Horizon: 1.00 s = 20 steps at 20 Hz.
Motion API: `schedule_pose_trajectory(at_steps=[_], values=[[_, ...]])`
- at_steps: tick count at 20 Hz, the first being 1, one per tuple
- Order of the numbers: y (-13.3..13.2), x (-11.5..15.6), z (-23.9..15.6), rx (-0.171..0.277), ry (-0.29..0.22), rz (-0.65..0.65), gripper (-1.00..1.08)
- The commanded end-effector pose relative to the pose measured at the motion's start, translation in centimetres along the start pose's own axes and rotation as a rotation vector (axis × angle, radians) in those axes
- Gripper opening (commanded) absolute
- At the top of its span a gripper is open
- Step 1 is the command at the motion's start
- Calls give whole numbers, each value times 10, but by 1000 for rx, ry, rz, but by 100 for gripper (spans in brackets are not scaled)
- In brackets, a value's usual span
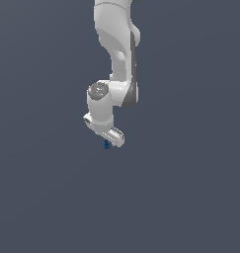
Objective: Pick up the object and move it to a goal position.
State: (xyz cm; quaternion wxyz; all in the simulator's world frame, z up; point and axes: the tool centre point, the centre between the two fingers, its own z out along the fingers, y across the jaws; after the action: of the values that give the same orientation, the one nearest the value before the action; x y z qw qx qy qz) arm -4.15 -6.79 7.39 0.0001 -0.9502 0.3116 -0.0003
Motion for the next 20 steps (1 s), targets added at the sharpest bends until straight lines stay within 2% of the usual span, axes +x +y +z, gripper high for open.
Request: schedule_pose_trajectory(at_steps=[1, 9, 10, 20], values=[[1, -1, 13, -1, -1, 2, 100], [0, 0, 31, 0, 0, 3, 100], [0, 0, 31, 0, 0, 3, -100], [0, 0, 31, 0, 0, 3, -100]])
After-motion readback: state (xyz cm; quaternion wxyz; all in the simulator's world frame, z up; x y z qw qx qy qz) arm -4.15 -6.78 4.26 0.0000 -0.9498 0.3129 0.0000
